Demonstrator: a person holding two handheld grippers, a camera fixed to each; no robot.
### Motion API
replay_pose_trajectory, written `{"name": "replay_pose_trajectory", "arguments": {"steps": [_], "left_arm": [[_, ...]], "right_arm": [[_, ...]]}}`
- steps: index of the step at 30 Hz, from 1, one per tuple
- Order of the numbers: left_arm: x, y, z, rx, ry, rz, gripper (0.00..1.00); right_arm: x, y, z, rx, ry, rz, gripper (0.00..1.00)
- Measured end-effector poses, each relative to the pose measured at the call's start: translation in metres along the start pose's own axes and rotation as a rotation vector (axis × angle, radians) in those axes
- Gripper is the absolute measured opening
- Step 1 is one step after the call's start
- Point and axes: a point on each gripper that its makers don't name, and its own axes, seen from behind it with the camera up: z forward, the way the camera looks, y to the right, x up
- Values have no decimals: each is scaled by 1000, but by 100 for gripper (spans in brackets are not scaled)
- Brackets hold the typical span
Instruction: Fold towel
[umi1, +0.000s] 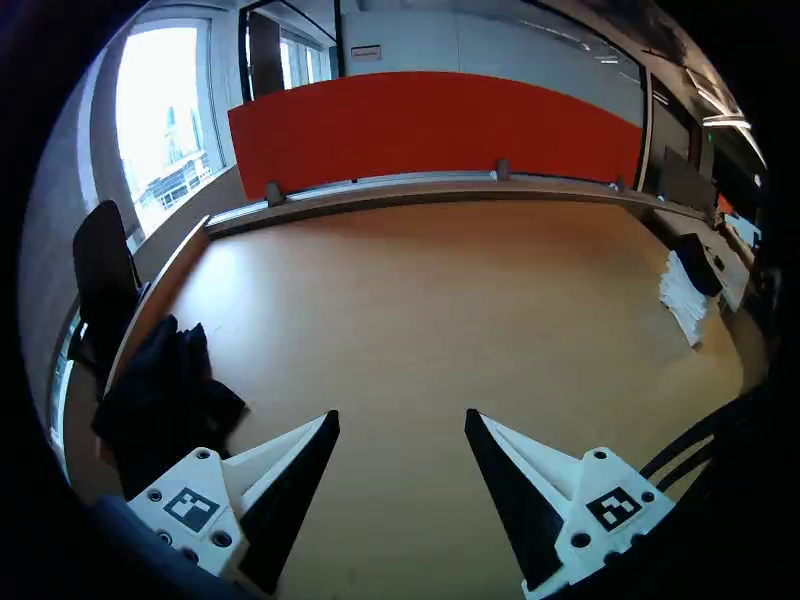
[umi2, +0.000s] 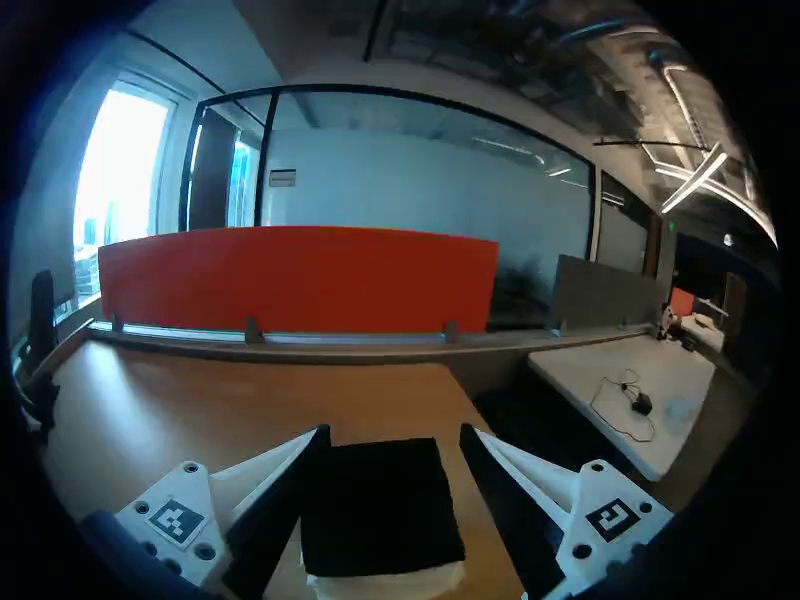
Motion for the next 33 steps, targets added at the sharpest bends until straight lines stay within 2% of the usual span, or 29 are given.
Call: {"name": "replay_pose_trajectory", "arguments": {"steps": [5, 10, 23, 33], "left_arm": [[11, -9, -1, 19, 35, -8, 93], [28, -17, -2, 37, 85, -15, 94], [74, -35, -7, 71, 214, -26, 93], [98, -38, -12, 77, 291, -43, 93]], "right_arm": [[13, -9, 0, 7, 36, 6, 100], [24, -30, -1, 38, 69, 2, 100], [50, -102, -9, 144, 150, -5, 100], [55, -155, -20, 219, 165, 29, 100]]}}
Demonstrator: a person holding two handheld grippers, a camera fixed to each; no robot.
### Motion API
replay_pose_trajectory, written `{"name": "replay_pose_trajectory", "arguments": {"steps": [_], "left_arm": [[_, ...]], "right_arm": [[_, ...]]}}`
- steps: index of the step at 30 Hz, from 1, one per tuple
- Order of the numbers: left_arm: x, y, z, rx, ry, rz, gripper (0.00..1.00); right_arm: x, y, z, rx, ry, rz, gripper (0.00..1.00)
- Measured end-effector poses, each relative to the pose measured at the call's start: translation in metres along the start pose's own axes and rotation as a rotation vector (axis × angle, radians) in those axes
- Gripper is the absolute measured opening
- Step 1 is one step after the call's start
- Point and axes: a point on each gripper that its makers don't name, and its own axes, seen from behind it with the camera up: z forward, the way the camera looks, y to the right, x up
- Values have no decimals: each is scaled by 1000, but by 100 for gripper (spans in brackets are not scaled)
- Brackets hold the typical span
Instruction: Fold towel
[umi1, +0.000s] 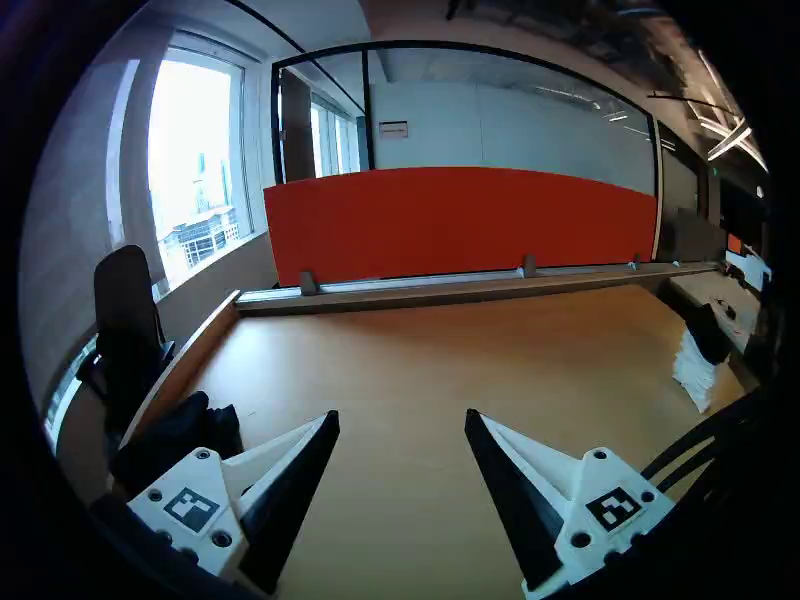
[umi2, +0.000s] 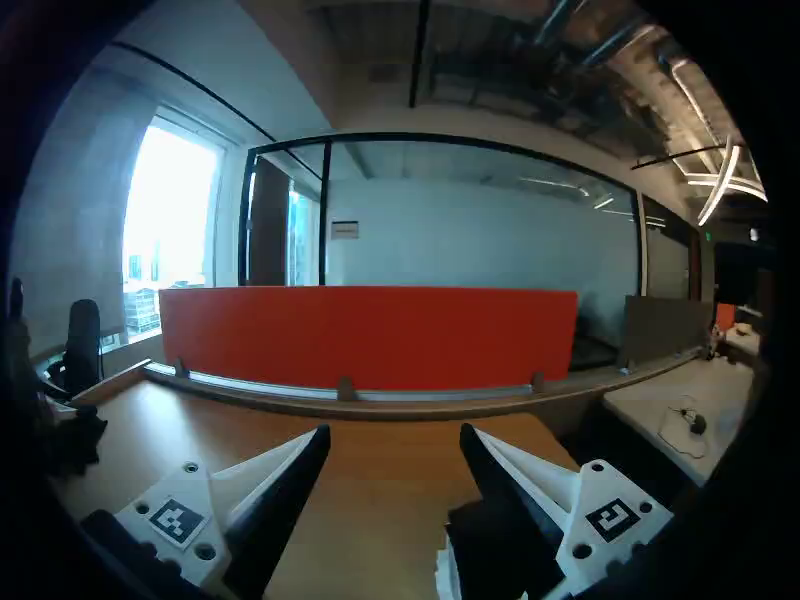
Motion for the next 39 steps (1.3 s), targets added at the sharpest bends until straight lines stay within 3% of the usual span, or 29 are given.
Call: {"name": "replay_pose_trajectory", "arguments": {"steps": [11, 26, 39], "left_arm": [[17, -4, 1, 19, 58, -22, 93], [49, 0, -5, 12, 212, -65, 93], [32, -1, 6, 5, 286, -89, 93]], "right_arm": [[2, -41, -3, 62, 17, 18, 100], [5, -44, -3, 23, 41, 44, 100], [-15, -55, -6, 22, 61, 19, 100]]}}
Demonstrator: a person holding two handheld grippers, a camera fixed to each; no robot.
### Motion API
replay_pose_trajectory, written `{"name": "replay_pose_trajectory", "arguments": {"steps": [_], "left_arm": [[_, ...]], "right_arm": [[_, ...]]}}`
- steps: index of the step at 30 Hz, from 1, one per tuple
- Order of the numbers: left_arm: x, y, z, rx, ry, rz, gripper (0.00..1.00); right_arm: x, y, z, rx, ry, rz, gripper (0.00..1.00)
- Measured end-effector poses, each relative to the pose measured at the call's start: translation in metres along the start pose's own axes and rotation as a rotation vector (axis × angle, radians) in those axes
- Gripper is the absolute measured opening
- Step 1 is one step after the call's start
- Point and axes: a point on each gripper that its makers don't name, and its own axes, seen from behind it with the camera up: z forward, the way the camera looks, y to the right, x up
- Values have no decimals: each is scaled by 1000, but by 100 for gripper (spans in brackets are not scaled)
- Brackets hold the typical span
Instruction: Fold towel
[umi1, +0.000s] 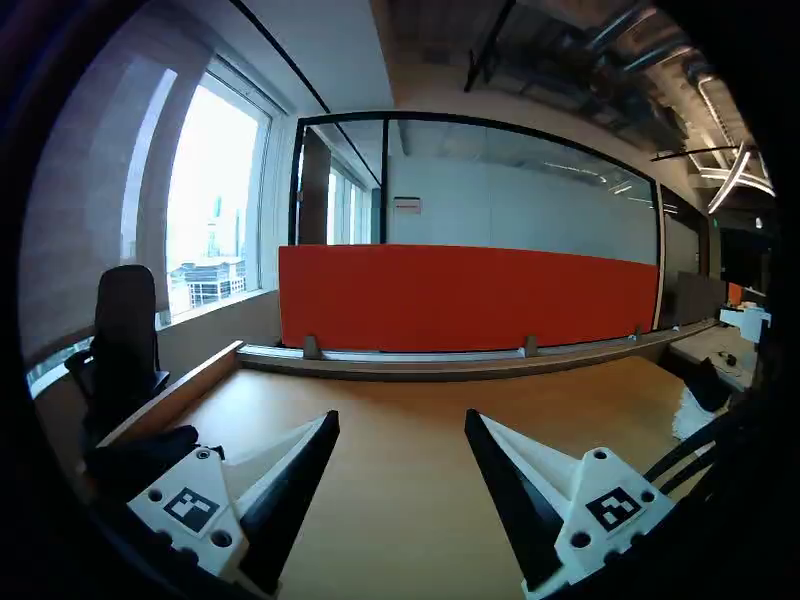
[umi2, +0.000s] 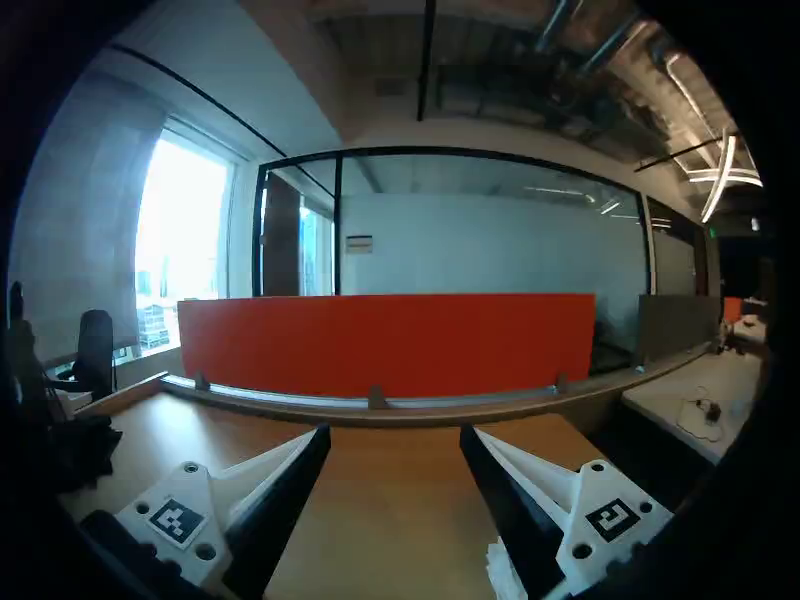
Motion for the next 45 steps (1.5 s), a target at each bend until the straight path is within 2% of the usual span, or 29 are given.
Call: {"name": "replay_pose_trajectory", "arguments": {"steps": [21, 33, 45], "left_arm": [[-84, -1, 16, -17, 52, 19, 93], [-110, -8, 19, -7, 77, 33, 93], [-126, -23, 16, 3, 98, 19, 93]], "right_arm": [[-63, -12, 0, -25, -12, -15, 100], [-71, -24, 3, -20, -15, -66, 100], [-80, -23, 2, -23, 10, -78, 100]]}}
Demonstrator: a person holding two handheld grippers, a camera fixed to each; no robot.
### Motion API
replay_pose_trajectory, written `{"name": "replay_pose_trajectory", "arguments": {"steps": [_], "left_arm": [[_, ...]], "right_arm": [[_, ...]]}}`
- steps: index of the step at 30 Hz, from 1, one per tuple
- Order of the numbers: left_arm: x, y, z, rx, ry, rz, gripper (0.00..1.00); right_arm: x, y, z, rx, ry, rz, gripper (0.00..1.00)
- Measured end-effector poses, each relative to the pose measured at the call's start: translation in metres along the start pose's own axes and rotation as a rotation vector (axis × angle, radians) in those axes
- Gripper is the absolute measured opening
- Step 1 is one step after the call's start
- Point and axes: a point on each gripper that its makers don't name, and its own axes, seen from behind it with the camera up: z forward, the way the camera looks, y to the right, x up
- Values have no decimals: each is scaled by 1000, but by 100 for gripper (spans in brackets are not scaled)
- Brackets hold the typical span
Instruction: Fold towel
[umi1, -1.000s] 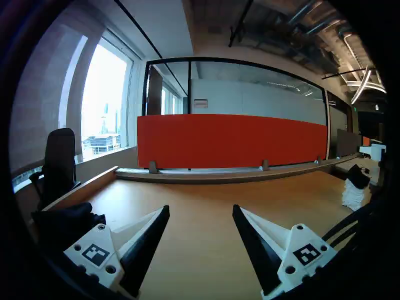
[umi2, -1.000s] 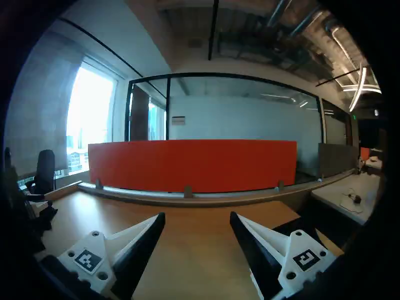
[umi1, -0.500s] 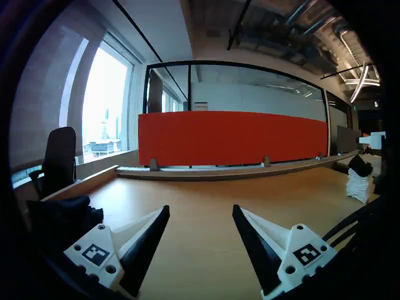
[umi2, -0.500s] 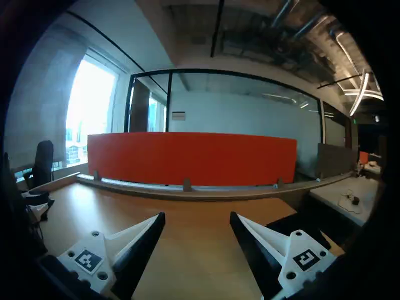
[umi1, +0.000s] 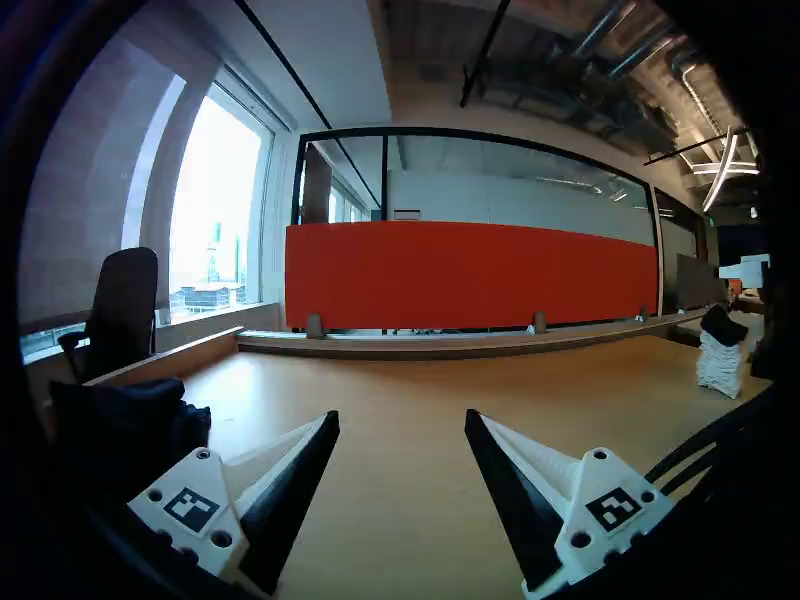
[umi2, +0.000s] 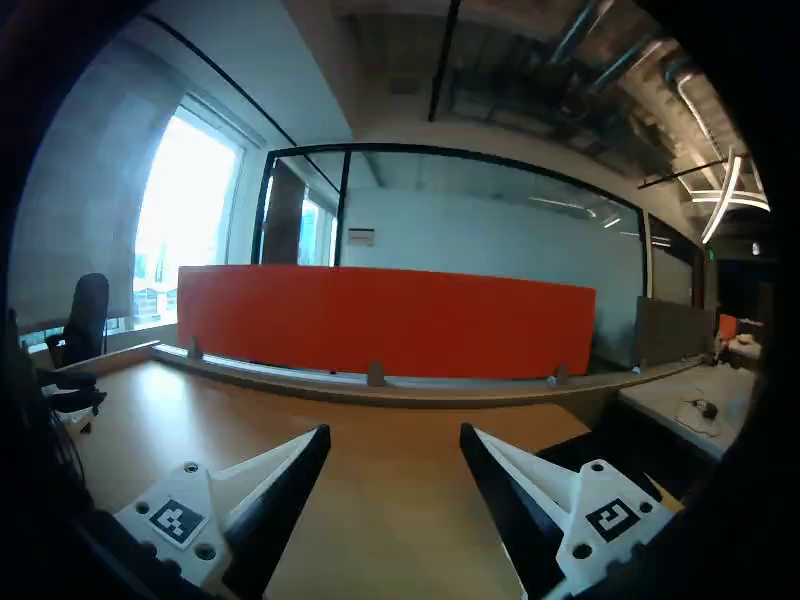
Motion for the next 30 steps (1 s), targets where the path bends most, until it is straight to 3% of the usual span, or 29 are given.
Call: {"name": "replay_pose_trajectory", "arguments": {"steps": [30], "left_arm": [[-1, 0, -9, 0, 45, 8, 93]], "right_arm": [[-1, 27, -7, -31, 29, 0, 100]]}}
